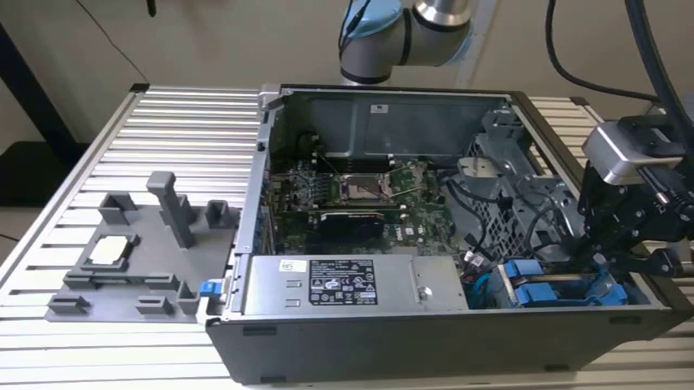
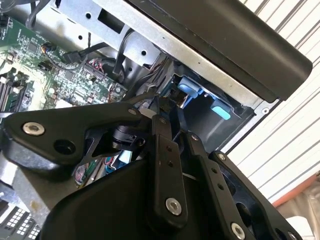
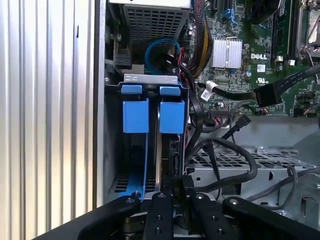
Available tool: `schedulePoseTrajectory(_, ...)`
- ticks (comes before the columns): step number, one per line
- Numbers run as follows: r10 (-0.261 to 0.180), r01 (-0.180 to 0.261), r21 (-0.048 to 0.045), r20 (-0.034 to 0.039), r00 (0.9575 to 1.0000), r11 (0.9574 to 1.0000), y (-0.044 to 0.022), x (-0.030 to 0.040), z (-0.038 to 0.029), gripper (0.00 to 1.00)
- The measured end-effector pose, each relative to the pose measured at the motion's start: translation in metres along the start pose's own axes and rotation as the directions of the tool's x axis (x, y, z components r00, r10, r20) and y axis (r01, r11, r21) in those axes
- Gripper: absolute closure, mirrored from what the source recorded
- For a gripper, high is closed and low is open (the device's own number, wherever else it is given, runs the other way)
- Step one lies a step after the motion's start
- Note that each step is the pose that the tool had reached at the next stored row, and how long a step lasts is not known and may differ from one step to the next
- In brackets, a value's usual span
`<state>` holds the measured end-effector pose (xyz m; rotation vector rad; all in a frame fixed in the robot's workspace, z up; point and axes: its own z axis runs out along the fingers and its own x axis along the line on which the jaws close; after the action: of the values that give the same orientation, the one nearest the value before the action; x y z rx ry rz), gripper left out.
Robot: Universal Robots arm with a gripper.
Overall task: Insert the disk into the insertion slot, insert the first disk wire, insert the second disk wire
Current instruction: 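Insert the first disk wire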
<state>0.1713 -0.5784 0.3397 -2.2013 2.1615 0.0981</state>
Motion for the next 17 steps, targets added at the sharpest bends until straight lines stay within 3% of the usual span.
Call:
schedulePoseTrajectory(12,0.008,-0.008,-0.0035,0.0004,1.0,1.0,0.0,-0.0006,-0.001,0.81)
schedulePoseTrajectory(17,0.01,-0.01,-0.0035,0.0003,0.9999,0.9999,-0.0001,-0.0043,-0.001,0.81)
